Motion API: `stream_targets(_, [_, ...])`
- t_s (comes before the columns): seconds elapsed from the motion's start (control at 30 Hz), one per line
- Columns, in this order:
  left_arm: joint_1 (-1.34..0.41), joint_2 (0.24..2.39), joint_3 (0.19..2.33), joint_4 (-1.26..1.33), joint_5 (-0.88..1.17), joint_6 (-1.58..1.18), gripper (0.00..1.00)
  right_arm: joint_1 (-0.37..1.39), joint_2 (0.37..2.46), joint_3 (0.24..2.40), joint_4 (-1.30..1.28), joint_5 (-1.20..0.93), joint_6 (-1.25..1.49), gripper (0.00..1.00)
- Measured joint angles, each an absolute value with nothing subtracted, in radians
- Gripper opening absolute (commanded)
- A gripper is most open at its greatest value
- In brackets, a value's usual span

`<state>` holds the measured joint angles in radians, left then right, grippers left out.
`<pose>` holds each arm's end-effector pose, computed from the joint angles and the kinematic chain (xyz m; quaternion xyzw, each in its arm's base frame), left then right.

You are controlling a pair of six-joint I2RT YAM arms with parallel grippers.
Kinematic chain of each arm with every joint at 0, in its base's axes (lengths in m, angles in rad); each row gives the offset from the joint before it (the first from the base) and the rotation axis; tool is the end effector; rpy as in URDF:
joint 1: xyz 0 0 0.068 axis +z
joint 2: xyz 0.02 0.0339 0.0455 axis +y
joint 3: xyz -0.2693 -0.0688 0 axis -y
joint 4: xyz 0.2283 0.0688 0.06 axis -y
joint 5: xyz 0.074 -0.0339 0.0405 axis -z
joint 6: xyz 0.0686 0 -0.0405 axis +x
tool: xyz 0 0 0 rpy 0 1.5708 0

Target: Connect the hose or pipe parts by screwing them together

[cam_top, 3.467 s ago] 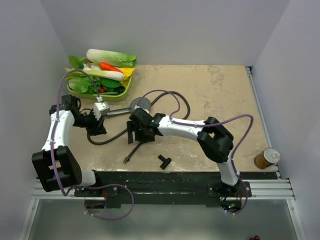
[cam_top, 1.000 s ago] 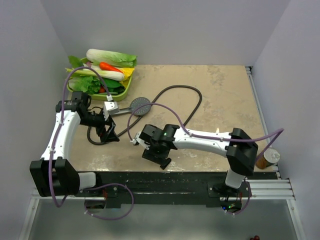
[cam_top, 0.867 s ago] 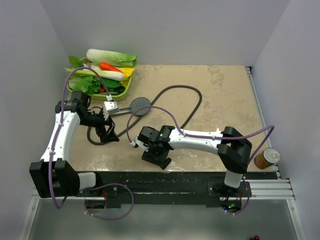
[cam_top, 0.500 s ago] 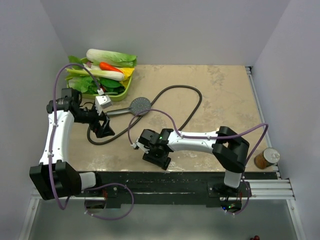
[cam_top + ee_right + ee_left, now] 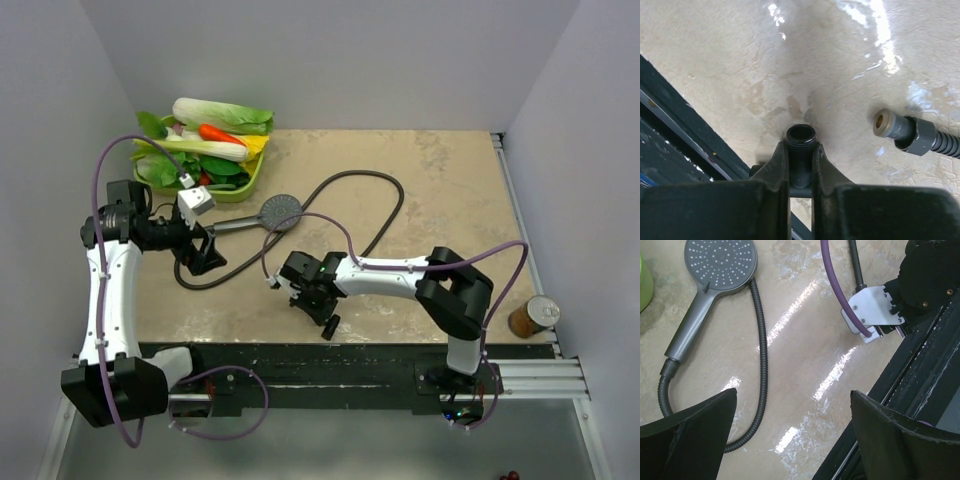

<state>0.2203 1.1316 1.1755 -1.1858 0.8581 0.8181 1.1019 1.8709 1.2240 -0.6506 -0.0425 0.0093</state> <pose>0.1873 -0.0112 0.3191 0.3463 0.8231 -0.2569 0.3697 0.1585 0.3193 0.1438 -0.5170 0.8448 0.0897 0.1046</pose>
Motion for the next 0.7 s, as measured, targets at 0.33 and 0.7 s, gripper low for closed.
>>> stream_targets(0.33, [0.221,1.208,1.288,-1.255,0.975,0.795,0.96,0.987,1.647,1.202,-0.325,-0.153,0.29,0.0])
stream_targets(0.7, [0.216,1.043,1.191,-1.288,1.173,0.952,0.99,0.821,1.348,0.851,0.633,-0.113,1.097,0.0])
